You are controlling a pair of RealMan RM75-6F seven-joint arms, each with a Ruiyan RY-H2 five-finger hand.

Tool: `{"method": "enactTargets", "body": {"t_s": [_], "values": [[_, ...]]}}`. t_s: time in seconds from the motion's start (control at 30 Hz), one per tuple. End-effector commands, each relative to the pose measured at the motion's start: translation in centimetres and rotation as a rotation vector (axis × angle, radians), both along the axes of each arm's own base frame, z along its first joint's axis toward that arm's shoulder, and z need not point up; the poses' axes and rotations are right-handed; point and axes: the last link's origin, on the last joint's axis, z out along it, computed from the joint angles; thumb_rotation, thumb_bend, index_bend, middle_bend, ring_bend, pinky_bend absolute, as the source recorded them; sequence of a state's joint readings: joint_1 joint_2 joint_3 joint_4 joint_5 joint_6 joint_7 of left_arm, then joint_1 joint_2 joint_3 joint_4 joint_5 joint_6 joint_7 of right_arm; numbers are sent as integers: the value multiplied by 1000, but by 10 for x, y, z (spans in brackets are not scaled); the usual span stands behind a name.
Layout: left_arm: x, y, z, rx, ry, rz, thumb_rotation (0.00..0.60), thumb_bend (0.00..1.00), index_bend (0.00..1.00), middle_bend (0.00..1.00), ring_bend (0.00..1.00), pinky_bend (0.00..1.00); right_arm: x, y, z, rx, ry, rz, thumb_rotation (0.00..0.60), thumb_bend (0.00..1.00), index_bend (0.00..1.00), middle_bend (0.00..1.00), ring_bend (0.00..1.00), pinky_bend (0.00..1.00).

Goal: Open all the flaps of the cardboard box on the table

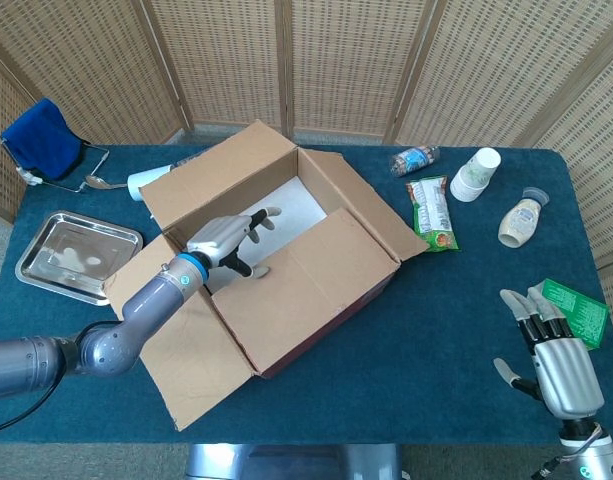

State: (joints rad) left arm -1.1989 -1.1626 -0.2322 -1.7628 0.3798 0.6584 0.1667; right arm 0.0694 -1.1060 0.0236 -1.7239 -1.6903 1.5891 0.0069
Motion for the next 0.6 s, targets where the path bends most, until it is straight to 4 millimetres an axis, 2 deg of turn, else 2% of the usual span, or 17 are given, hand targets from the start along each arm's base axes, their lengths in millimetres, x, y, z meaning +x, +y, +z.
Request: {"method": "enactTargets", "body": {"t_s": [0.03,0.23,0.4,0.6], "values": [[2,-3,0,-32,-41,11,600,34,69,200,326,668,0,0,0,-3,6,1,600,206,61,135,20,155],[-1,-4,-1,-41,-6,-17,600,34,64,164,302,651,0,0,-1,1,3,2,600,205,61,135,19,156],[1,-9,0,-89,-31,8,600,34,40,86,259,575,0,0,-2,11,3,1,600,207,61,135,19,155],[2,-10,-1,-122,-40,15,600,34,35,110,238,514,1,1,-2,11,1,3,600,207,61,135,19,155]]}}
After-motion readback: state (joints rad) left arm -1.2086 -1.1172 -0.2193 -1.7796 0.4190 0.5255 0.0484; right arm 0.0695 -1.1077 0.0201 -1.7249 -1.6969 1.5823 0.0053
